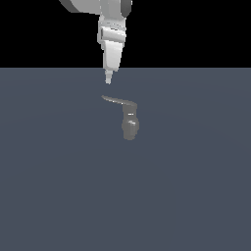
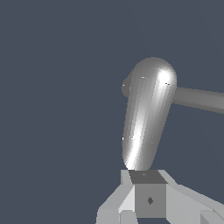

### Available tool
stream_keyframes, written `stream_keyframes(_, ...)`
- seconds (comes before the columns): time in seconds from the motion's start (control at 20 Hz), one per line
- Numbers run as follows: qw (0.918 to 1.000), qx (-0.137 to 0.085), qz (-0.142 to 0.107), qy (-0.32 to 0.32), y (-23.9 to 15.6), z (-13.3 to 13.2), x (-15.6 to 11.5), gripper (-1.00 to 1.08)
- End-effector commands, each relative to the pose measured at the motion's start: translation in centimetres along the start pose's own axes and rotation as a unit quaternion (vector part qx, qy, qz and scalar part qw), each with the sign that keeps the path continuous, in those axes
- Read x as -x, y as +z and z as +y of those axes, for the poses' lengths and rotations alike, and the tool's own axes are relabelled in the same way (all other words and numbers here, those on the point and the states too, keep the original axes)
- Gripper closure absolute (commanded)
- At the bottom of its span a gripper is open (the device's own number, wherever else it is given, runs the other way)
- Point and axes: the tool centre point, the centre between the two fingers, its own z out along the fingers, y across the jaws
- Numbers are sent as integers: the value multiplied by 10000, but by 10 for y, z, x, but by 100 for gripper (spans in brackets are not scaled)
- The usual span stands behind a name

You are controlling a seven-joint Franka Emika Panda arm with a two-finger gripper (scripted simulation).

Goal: Turn on the faucet by rotating a designated handle.

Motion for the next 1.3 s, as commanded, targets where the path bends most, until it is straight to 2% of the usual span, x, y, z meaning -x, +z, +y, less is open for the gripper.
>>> stream_keyframes(0.0, 9994, -16, 154, 322, 17, -11, -5, 108)
stream_keyframes(0.3, 9952, -74, 459, 857, 46, -30, -12, 108)
stream_keyframes(0.6, 9913, -130, 645, 1139, 62, -39, -15, 108)
stream_keyframes(1.05, 9902, -144, 692, 1204, 66, -42, -16, 108)
stream_keyframes(1.25, 9902, -144, 692, 1204, 67, -33, -12, 108)
